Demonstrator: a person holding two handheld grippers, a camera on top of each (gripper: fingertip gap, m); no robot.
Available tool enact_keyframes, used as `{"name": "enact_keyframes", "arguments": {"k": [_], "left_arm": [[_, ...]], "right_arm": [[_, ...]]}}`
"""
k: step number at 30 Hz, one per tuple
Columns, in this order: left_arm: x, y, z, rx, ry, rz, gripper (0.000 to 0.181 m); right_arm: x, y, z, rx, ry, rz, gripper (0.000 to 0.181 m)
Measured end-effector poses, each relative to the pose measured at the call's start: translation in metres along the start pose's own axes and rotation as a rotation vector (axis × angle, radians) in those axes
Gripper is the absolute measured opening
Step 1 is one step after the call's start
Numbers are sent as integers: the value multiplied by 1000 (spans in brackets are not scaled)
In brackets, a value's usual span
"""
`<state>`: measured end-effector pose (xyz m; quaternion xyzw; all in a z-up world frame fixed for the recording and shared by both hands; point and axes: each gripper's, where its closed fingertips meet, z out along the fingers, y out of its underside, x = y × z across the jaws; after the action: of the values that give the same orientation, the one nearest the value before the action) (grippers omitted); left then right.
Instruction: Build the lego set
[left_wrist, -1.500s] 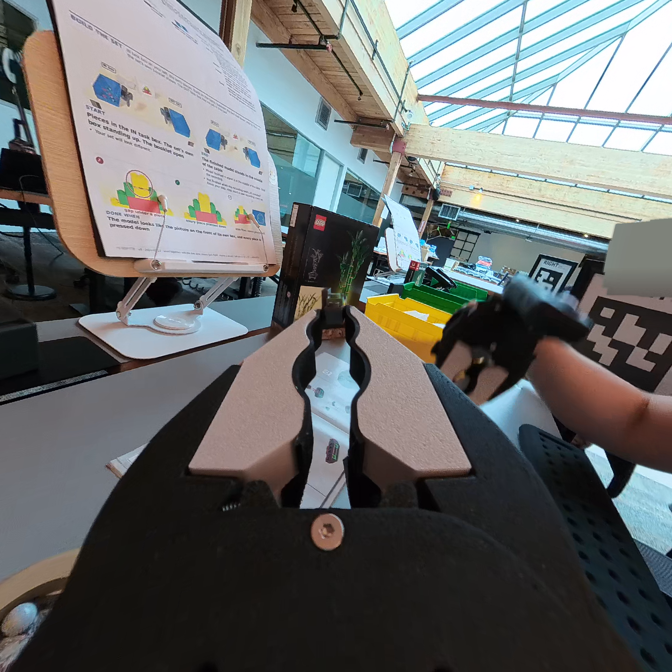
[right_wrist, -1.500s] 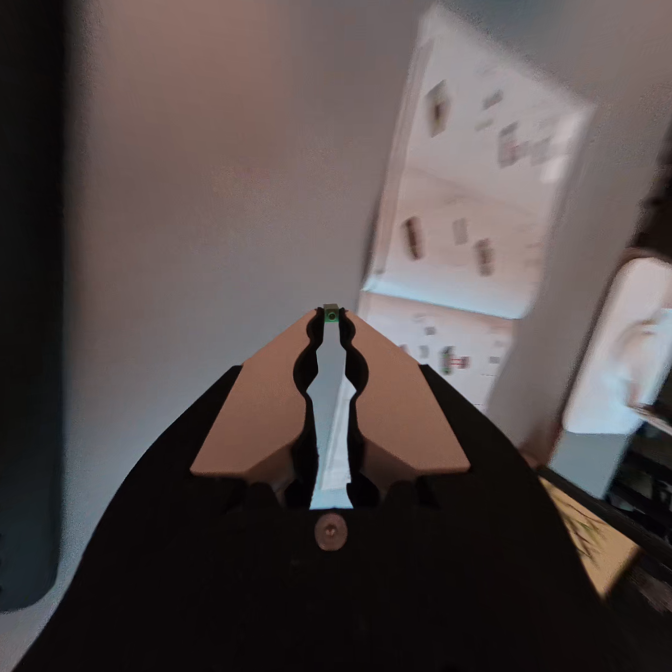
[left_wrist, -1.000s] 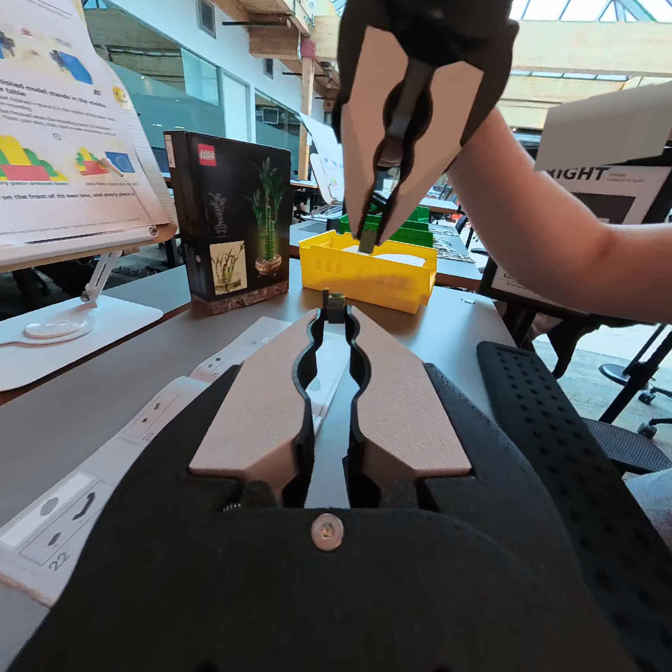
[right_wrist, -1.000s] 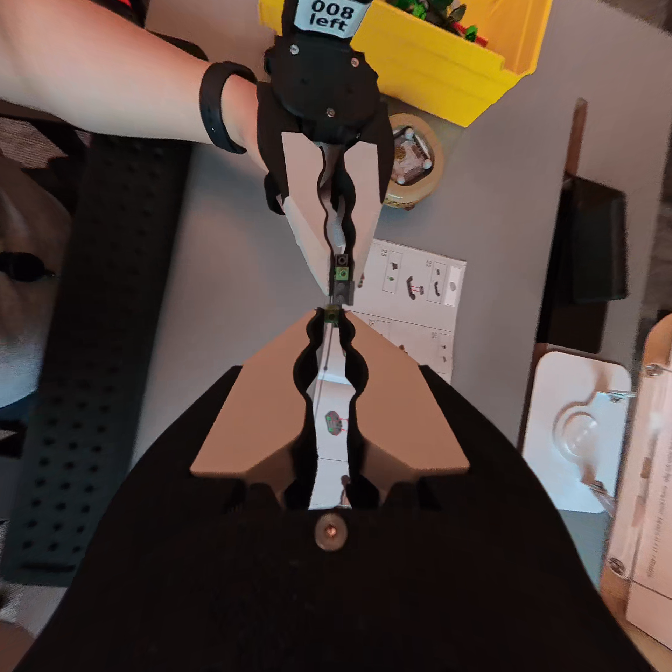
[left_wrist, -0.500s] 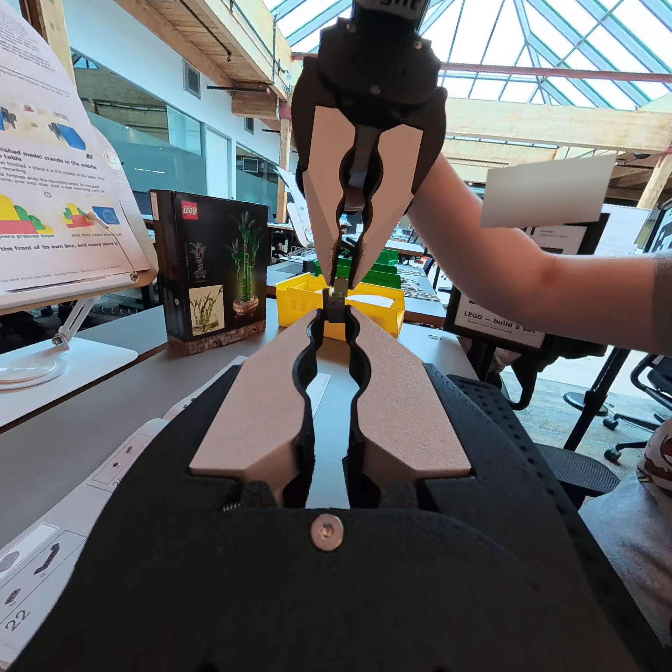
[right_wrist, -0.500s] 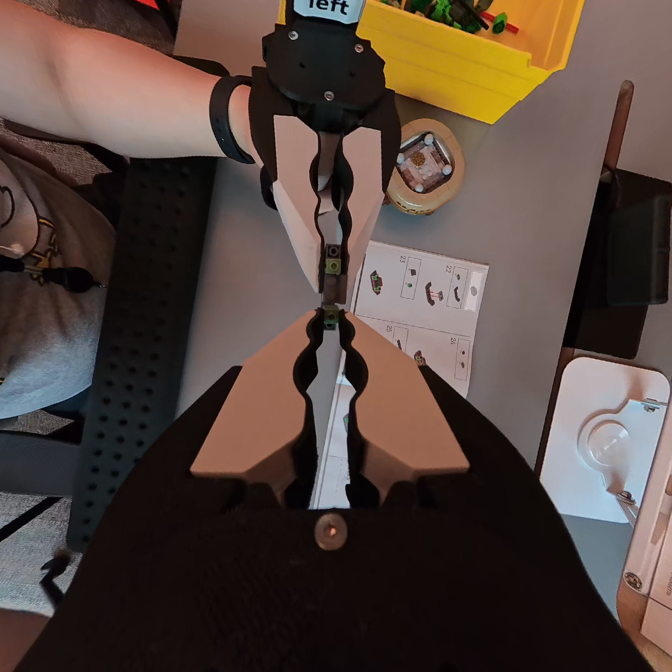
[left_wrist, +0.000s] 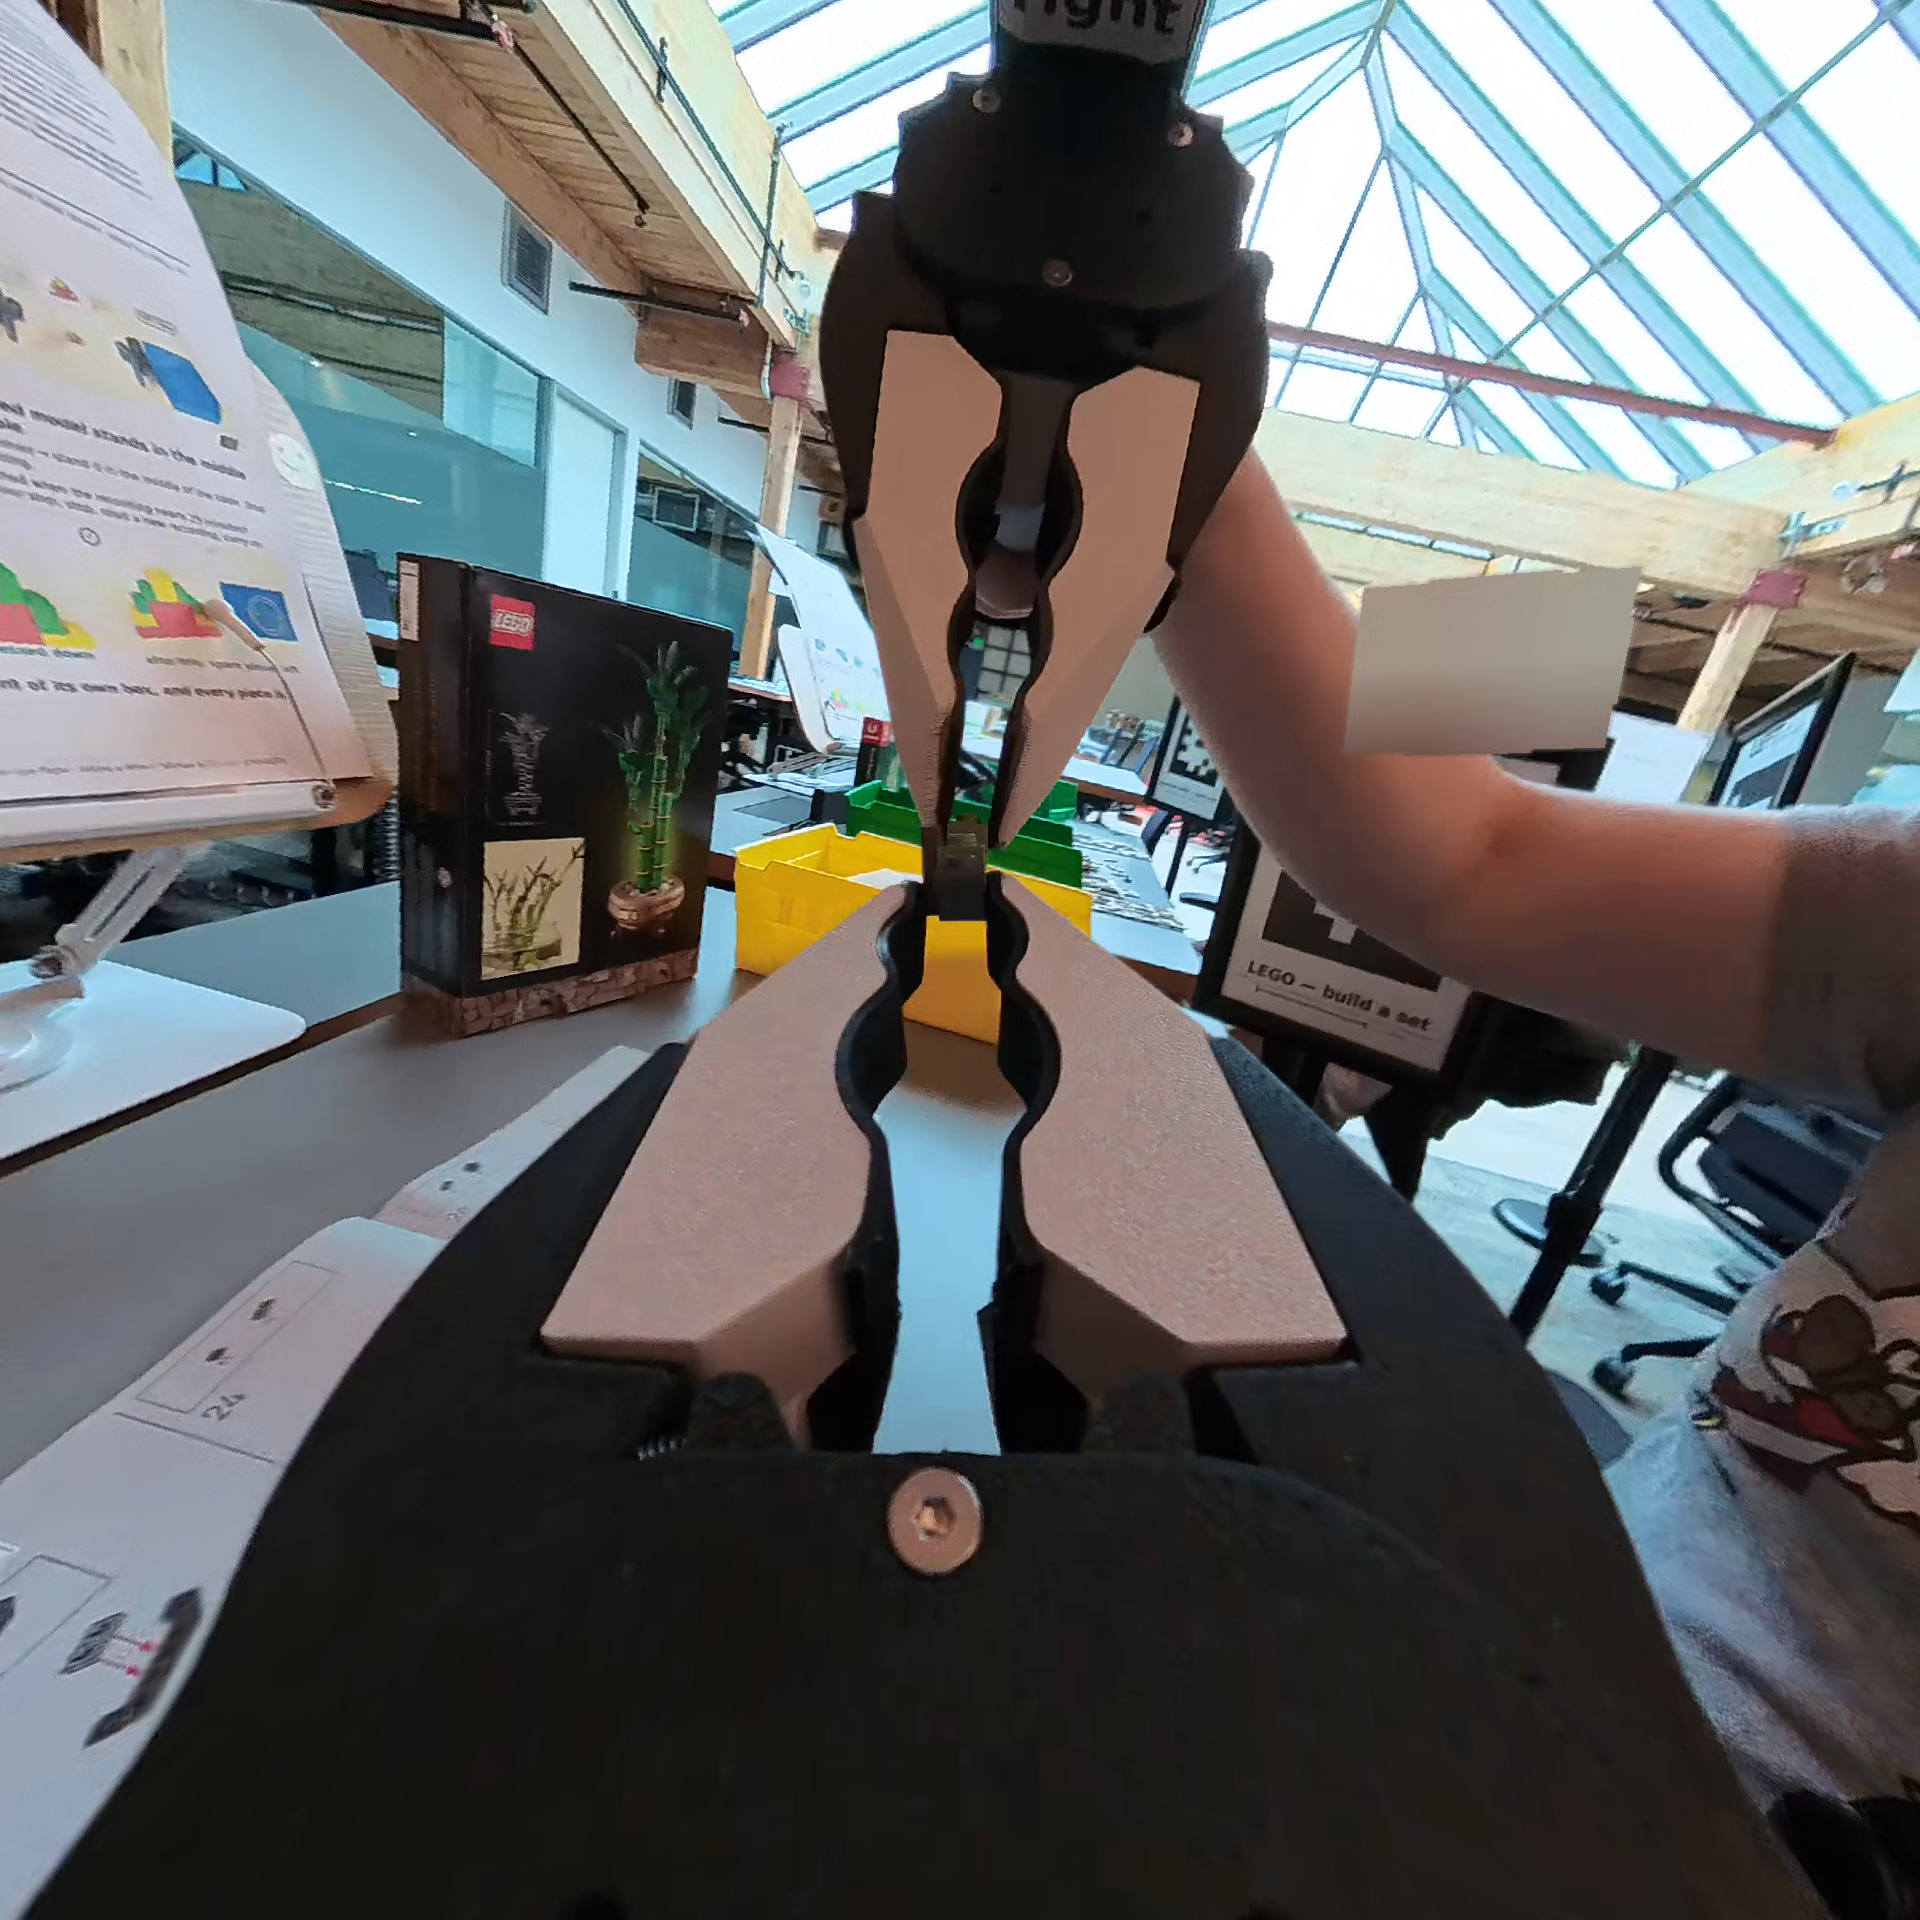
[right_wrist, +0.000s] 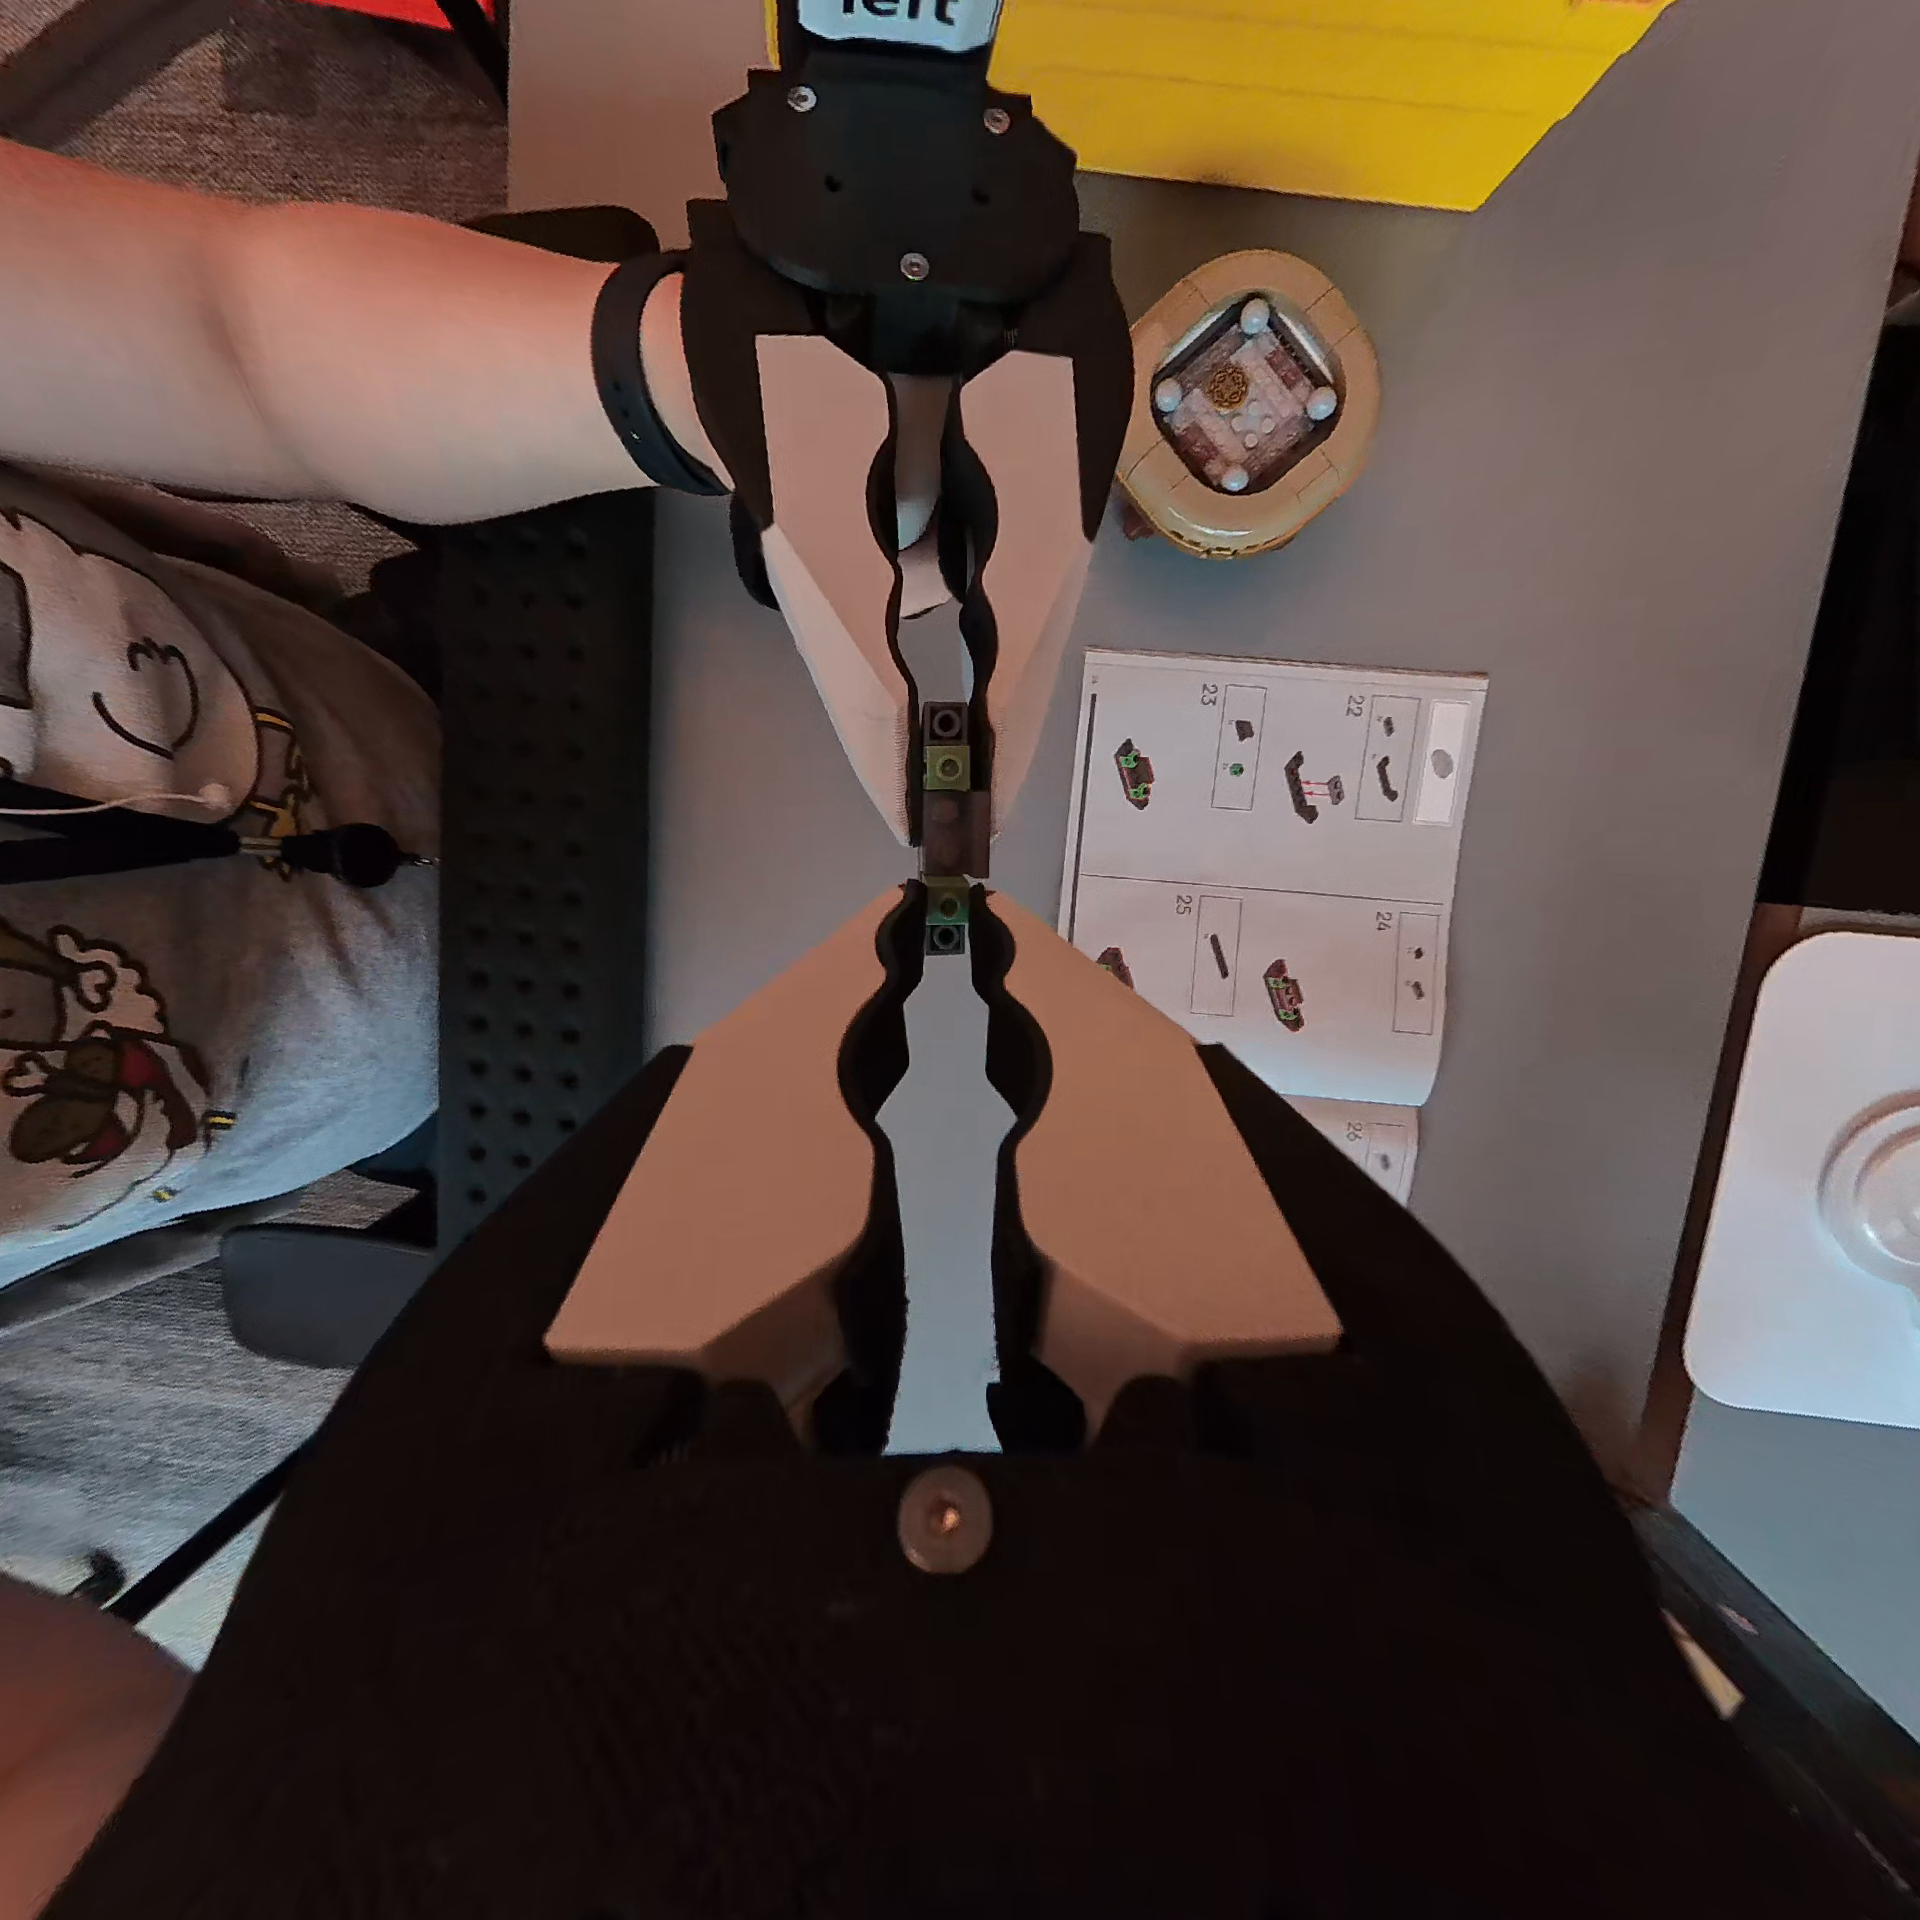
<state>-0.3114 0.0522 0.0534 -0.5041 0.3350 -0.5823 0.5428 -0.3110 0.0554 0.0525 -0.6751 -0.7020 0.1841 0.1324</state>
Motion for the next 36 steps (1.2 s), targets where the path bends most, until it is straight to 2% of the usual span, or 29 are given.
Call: {"name": "enact_keyframes", "arguments": {"k": [13,36], "left_arm": [[2,-8,-3,40,27,-60,9],[6,-19,-8,91,19,0,9]], "right_arm": [[-3,-5,4,-82,-34,7,7],[-6,-18,-2,-43,-32,0,7]]}}
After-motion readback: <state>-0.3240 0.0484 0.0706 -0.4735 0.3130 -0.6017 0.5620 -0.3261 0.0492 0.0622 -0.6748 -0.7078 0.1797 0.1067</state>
